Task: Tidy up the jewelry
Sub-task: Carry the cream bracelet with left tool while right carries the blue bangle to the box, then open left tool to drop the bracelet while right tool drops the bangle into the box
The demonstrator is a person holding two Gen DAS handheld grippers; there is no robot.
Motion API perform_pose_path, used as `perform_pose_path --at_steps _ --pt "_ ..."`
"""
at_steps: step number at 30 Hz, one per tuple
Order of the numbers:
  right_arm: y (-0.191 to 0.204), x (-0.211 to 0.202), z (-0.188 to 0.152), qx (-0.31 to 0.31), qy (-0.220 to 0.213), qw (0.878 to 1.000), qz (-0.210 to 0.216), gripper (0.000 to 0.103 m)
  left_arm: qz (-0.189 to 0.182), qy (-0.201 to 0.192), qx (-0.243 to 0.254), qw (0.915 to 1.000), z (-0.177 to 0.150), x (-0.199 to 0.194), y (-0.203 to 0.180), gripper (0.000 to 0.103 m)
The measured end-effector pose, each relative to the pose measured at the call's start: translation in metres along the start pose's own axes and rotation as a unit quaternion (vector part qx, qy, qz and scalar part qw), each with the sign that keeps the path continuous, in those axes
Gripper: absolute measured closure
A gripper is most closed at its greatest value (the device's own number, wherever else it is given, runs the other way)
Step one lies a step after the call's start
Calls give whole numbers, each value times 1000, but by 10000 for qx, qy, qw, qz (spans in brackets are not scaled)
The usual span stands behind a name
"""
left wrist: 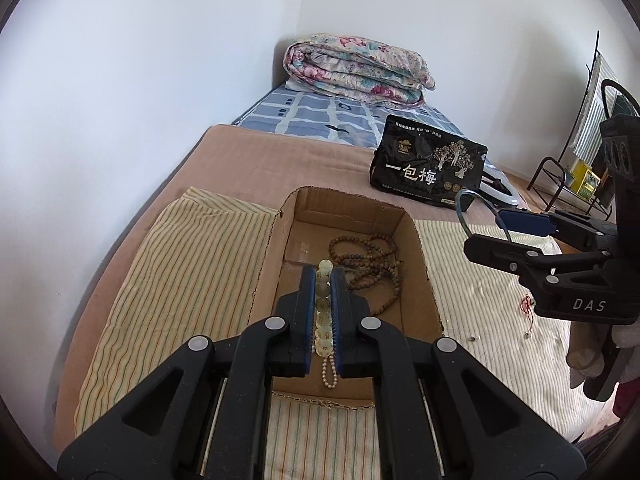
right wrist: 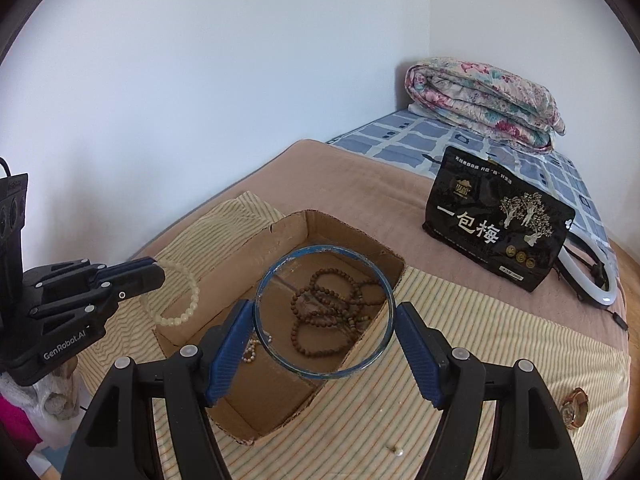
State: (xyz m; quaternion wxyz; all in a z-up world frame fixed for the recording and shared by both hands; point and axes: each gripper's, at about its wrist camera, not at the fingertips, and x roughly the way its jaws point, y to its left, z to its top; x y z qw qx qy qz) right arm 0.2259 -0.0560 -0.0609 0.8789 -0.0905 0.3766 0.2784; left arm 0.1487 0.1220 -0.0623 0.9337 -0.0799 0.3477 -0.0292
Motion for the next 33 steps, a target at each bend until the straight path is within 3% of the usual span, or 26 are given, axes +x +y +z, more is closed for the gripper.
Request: perform_pose_path --at_steps 15,18,21,22,24,25,33 --pt "-2 43 4 213 199 9994 165 28 -20 225 -1 9997 -10 18 2 98" --pt "-4 44 4 275 206 9993 147 16 -93 256 20 9996 -10 19 1 98" --pt "-7 41 4 330 161 9992 124 13 -100 287 81 9995 -10 22 -3 98" --pt "-8 41 4 344 165 9992 118 13 -88 291 94 9995 -10 22 -4 97" --pt "-11 39 4 381 149 9991 85 13 -54 315 92 9994 -10 24 -6 79" --pt "-13 39 4 402 146 9991 80 13 -66 291 74 9995 -10 24 -6 65" --pt "-19 29 4 473 65 9989 32 13 -76 272 84 9996 -12 20 -9 64"
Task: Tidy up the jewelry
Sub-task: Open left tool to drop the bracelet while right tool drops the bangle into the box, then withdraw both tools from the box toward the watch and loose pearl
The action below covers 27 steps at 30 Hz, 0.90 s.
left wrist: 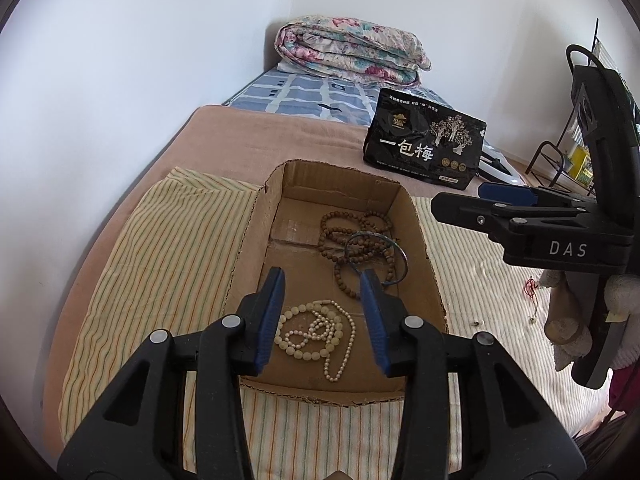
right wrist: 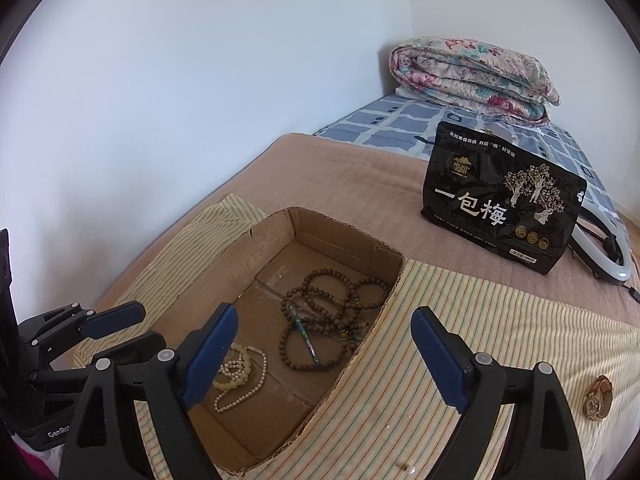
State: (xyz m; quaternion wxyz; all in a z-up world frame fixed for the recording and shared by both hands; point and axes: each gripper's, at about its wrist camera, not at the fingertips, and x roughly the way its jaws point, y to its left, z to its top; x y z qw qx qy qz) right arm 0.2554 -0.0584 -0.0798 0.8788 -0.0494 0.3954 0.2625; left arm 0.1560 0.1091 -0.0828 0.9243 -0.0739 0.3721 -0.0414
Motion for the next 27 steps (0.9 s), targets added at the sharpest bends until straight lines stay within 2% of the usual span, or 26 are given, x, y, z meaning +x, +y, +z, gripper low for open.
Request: perform_pose_path --at_steps 20,27 --pt "-33 -52 -6 138 -313 9989 -315 12 -218 -120 133 9996 3 -16 -31 64" --pt "-58 -80 -14 194 -480 9972 -531 9 -488 -116 168 9986 4 -18 -52 64"
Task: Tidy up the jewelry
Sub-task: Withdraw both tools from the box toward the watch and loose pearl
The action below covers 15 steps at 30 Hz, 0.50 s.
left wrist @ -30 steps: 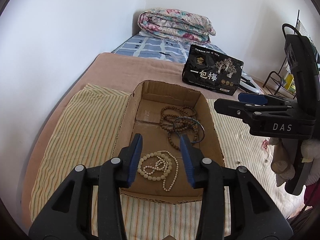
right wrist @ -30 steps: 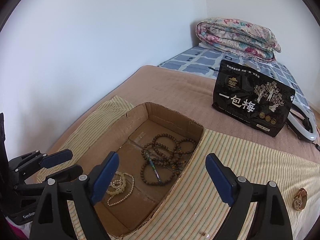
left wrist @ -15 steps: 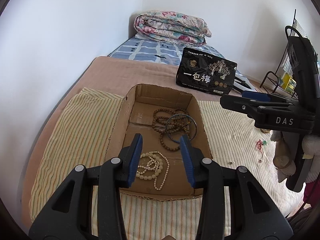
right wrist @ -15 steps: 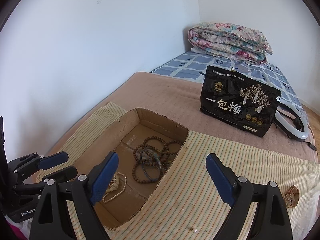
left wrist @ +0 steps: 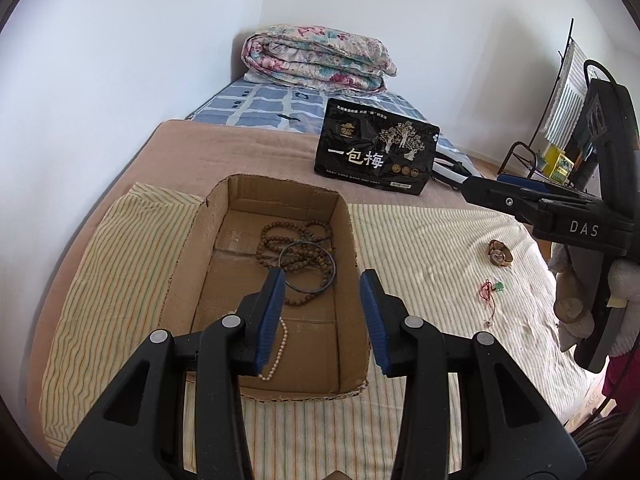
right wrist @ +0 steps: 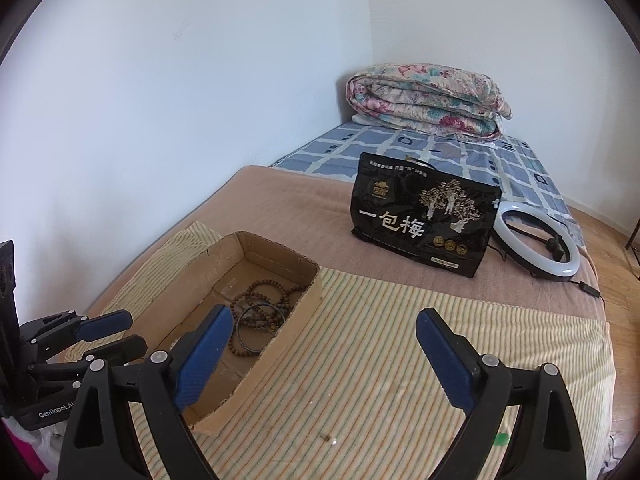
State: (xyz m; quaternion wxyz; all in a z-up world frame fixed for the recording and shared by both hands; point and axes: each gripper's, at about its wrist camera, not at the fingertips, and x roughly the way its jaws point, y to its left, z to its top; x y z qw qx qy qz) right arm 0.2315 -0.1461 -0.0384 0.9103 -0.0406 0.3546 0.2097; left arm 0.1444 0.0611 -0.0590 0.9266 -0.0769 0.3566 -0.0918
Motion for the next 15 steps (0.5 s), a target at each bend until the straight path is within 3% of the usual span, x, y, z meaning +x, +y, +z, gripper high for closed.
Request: perform_pose_path --at_steps 15 --pt "-94 -49 -32 365 -134 9971 -652 9 -457 146 326 9983 -5 14 -60 64"
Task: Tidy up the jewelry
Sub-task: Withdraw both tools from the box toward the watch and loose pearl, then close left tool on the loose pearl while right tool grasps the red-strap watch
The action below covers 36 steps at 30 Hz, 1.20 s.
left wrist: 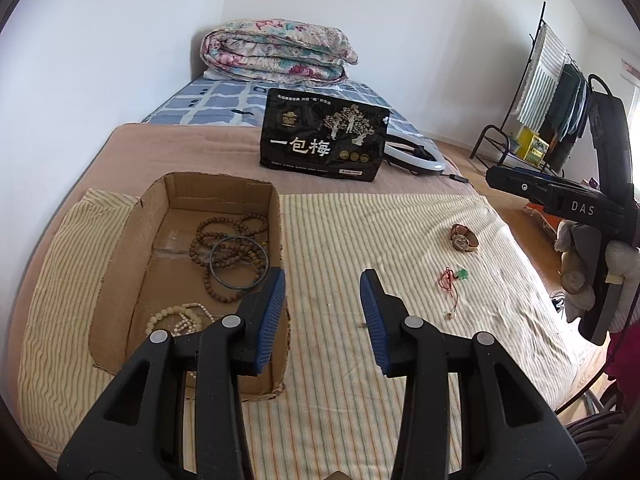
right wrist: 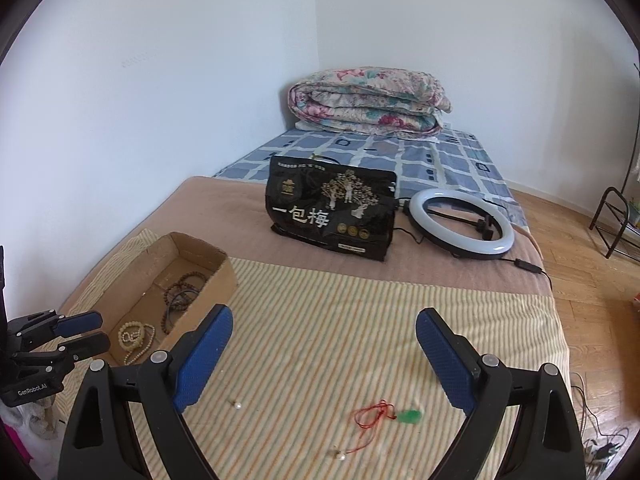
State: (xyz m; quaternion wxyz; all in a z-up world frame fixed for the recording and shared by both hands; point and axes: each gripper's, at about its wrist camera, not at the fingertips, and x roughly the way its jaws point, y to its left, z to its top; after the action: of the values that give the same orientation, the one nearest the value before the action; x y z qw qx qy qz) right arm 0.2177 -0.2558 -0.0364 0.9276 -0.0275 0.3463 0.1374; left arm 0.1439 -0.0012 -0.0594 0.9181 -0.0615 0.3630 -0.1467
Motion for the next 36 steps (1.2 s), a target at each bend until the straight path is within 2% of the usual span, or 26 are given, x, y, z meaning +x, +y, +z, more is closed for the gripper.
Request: perform_pose_path --at_steps 11,17,33,36 --pt "-69 -8 -23 212 -19 9987 -473 9 -343 271 298 9986 -11 31 -49 64" --pt "-94 -3 -38 137 22 9982 -575 9 -548 451 444 9965 -19 52 -76 64" --pt "-130 47 -71 -22 492 9975 -503 29 -1191 908 955 9841 -43 113 -141 64" --pt "-131 60 -75 -59 629 9971 -423 32 -1216 1033 1070 9814 -49 126 -150 69"
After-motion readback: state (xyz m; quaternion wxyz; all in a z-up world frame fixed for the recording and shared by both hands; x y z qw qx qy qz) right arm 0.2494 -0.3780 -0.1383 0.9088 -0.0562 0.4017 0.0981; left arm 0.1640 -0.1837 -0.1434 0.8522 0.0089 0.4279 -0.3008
